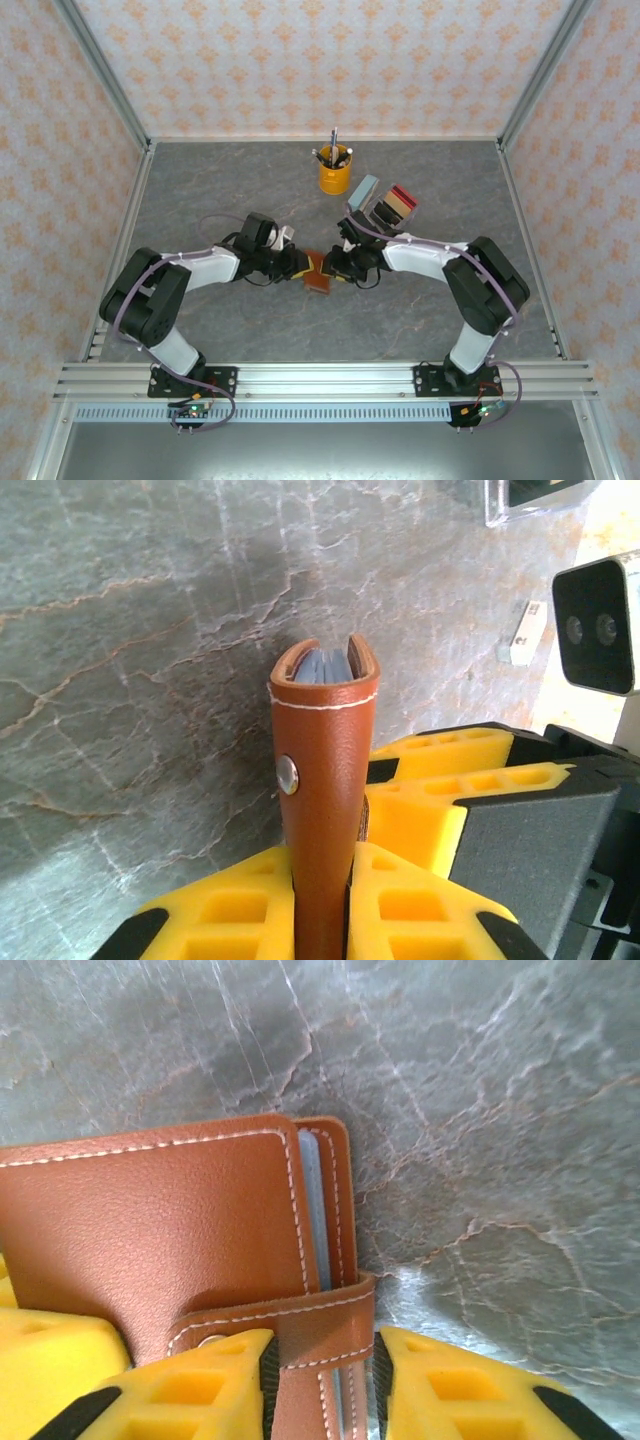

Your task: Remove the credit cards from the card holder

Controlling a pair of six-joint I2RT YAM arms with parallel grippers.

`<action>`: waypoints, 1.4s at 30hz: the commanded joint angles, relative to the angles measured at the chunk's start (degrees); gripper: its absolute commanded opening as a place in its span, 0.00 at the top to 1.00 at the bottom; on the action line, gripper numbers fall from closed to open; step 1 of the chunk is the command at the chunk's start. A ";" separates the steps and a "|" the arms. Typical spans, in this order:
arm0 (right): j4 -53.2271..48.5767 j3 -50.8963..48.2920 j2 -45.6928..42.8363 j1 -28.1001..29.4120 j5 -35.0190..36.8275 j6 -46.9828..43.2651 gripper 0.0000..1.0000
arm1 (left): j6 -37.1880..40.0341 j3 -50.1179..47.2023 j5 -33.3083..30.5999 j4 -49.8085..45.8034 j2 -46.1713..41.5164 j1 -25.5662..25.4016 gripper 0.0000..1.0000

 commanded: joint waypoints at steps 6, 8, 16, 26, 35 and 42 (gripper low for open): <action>1.62 2.68 -3.00 0.02 0.81 -0.69 0.60 | 2.79 2.97 -0.89 -2.75 -2.76 -0.01 1.00; 4.30 2.84 -2.16 0.02 -1.46 0.92 0.60 | 3.48 3.81 -1.16 -4.05 -2.64 -0.02 1.00; 6.41 3.51 -0.22 0.02 -3.45 2.68 0.65 | 3.43 4.55 -1.97 -4.75 -2.16 0.06 1.00; 4.35 4.59 1.94 0.02 -4.49 1.35 0.71 | 3.07 4.95 -1.75 -4.14 -1.90 0.03 1.00; -0.20 4.70 2.36 0.11 -0.94 -1.62 0.71 | 1.35 5.08 -2.38 -2.10 -1.17 -0.02 1.00; -3.81 4.15 1.58 0.20 3.79 -2.09 0.76 | 1.05 5.08 -4.96 -2.60 -1.92 0.08 1.00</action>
